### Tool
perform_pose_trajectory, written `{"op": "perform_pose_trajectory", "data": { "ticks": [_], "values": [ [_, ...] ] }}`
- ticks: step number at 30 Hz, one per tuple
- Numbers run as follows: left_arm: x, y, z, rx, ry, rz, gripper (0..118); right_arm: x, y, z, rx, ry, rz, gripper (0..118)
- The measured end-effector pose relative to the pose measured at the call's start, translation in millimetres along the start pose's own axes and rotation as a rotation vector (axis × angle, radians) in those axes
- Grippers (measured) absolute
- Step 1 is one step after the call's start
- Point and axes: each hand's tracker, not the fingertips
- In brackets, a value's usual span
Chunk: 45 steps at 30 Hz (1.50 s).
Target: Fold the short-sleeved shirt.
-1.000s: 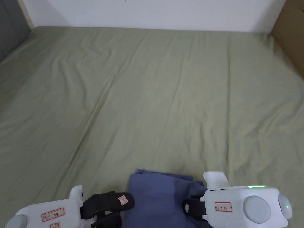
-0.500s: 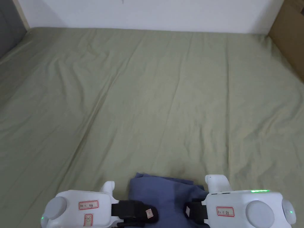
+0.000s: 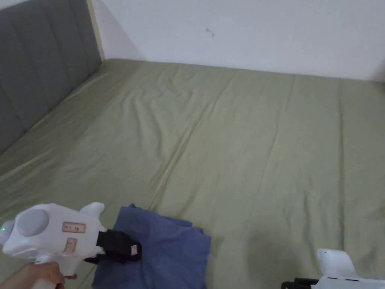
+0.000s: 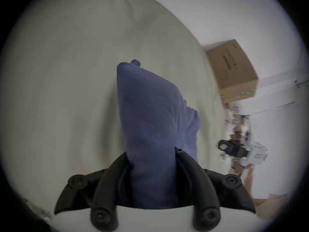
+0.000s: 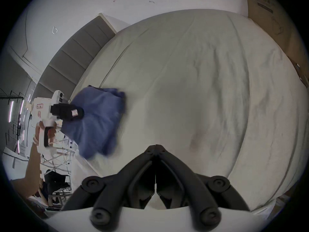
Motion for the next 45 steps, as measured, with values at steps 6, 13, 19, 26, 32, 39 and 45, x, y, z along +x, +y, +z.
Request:
{"op": "perform_pose_trajectory", "data": {
  "ticks": [6, 13, 19, 26, 32, 39, 45],
  "values": [
    [-30.3, 40.2, 60.9, -0.023, 0.647, -0.213, 28, -2.3, -0.7, -9.5, -0.014, -0.024, -0.013, 0],
    [-80.2, 47.5, 62.5, -0.071, 0.926, -0.261, 51, 7.0, -4.0, -17.9, -0.042, 0.005, -0.08, 0],
    [-83.0, 40.3, 80.8, 0.041, 0.994, -0.251, 107, 17.9, -5.8, -16.9, -0.049, -0.017, -0.096, 0],
    [-27.8, 20.1, 109.5, 0.196, 0.721, -0.129, 87, 22.5, -12.5, -10.6, -0.026, 0.008, -0.107, 0],
    [55.2, -31.6, 90.0, 0.302, 0.443, -0.114, 0, 27.6, -25.0, 2.7, 0.022, 0.052, -0.13, 0],
    [161.8, -71.5, 55.9, 0.432, 0.397, -0.24, 0, 34.1, -34.1, 35.4, 0.101, 0.033, -0.114, 0],
    [234.8, -90.2, 57.8, 0.626, 0.41, -0.378, 0, 20.0, -22.5, 84.9, 0.306, -0.137, -0.006, 0]
  ]
}}
